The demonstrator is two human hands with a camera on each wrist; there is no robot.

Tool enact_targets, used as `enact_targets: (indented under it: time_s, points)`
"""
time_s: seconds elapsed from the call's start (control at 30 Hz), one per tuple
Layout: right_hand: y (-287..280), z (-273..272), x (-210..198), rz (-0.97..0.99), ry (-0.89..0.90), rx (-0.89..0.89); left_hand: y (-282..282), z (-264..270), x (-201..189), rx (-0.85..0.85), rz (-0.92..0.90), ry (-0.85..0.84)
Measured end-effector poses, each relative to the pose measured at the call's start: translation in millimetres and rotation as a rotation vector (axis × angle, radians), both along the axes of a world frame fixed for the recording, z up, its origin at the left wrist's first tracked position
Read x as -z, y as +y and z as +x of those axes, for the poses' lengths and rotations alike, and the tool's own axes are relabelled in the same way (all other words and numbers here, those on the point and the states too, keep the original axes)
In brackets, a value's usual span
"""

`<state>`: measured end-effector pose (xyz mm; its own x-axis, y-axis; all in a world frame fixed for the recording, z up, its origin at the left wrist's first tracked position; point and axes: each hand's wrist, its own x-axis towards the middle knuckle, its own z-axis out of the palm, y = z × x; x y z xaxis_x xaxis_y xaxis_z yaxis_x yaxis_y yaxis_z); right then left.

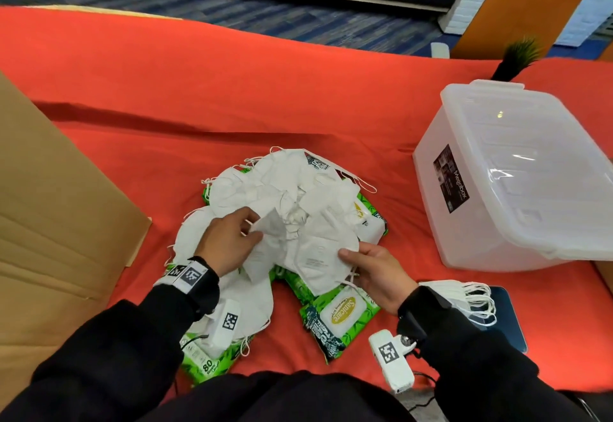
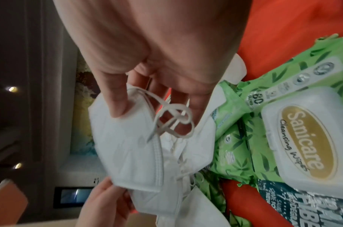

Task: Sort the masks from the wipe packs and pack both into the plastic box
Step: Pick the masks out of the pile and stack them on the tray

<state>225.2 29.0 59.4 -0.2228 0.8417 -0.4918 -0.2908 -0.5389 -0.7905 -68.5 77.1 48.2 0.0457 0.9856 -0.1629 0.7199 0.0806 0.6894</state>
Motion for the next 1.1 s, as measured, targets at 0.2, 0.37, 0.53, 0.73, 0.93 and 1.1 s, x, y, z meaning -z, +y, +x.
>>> enact_targets:
  time_s: [0.2, 0.37, 0.53, 0.73, 0.93, 1.1]
  points:
    - [3, -29, 9, 0.117, -0.105, -0.028, -23, 52, -24, -0.024, -0.297, -0.746]
    - [-2, -32, 11, 0.077, -0.074, 0.012, -24, 51, -12, 0.044, -0.186, -0.546]
    - [-5, -14, 11, -0.108, -0.045, -0.114, -22, 45, -5, 0.042, -0.101, -0.517]
    - [-9, 16, 3, -0.192, -0.094, -0.199, -23, 35, -1, -0.043, -0.222, -0.724]
    - [-7, 25, -9, -0.265, 0.201, 0.137, -35, 61, 3, -0.004, -0.258, -0.775]
    - [-7, 51, -2, -0.016, -0.310, -0.137, -37, 90, -6, 0.051, -0.209, -0.726]
